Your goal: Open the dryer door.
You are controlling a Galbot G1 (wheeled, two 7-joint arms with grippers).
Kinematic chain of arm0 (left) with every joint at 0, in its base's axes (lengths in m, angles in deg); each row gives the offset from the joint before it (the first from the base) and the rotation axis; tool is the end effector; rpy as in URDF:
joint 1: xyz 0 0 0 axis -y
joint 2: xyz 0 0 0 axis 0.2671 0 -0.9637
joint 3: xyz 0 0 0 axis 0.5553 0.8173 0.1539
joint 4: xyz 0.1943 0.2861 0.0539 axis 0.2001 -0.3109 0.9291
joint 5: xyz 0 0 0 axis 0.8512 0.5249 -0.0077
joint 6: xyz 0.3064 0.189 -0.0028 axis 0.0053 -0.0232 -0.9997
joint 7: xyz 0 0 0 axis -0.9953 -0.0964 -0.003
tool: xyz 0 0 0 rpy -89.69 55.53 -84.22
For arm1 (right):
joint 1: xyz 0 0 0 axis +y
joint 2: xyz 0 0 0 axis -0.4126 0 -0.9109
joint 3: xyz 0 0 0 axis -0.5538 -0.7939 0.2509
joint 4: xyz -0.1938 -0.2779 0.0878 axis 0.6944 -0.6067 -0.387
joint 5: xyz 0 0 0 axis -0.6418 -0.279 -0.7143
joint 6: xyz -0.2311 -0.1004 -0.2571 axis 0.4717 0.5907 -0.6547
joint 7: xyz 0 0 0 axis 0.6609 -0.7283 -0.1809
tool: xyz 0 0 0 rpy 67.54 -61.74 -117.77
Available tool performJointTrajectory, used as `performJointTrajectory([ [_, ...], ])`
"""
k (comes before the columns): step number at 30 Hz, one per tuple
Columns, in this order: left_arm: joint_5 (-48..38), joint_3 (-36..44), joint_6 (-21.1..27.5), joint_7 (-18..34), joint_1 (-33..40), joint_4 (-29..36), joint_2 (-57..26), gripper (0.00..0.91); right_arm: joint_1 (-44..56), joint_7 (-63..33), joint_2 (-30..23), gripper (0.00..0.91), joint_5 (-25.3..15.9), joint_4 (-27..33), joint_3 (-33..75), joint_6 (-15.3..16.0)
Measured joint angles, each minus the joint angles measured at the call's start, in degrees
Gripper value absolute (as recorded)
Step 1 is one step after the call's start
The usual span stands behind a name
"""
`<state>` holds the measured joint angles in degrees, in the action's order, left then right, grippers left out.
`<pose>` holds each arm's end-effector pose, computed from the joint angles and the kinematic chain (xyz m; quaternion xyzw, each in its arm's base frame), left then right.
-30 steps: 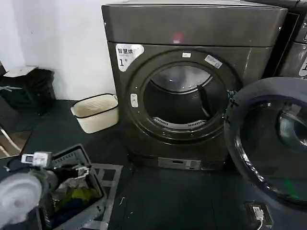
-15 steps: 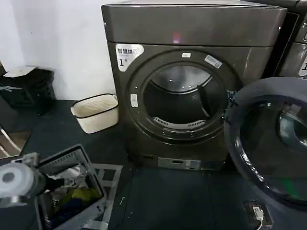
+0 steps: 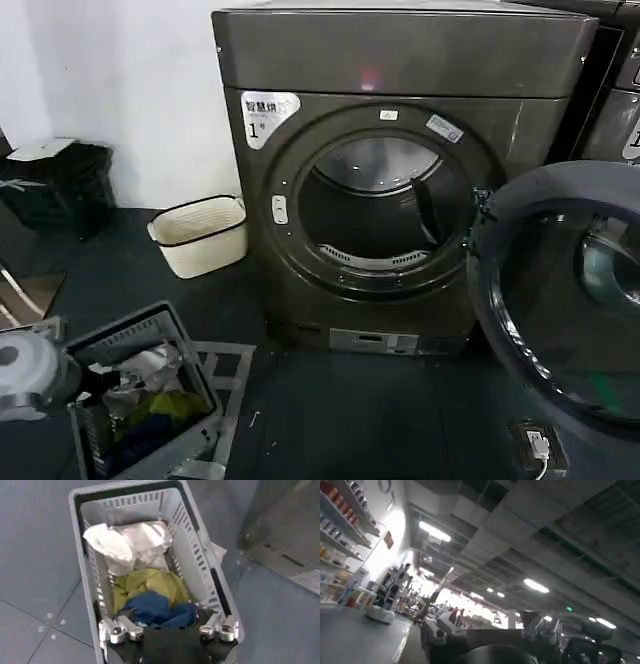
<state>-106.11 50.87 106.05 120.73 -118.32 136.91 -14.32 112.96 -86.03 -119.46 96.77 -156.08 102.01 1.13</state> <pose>0.3159 0.2194 -0.1161 0.1484 -0.8155 0.1579 0.5367 -0.2556 -0.4019 -0.1657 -0.7880 -0.5549 0.2648 0.0336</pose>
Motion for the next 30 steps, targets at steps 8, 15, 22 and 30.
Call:
performJointTrajectory([
  [8,-0.3,0.7,0.0,0.0,0.6,-0.7,0.1,0.907,-0.1,0.1,0.0,0.907,-0.2,0.5,0.1,-0.2],
  [15,-1.2,1.0,0.0,0.0,0.5,-0.9,0.4,0.907,-0.3,0.3,-0.2,0.907,-0.4,0.3,0.1,-0.4],
  [22,-2.5,1.1,0.0,0.5,0.3,-1.1,0.5,0.907,-0.3,0.3,-0.4,0.907,-1.2,0.5,0.1,-0.4],
  [30,-3.8,1.1,0.0,0.9,0.4,-1.2,0.5,0.907,-0.8,0.5,-0.4,0.907,-1.1,1.3,-0.3,-0.5],
])
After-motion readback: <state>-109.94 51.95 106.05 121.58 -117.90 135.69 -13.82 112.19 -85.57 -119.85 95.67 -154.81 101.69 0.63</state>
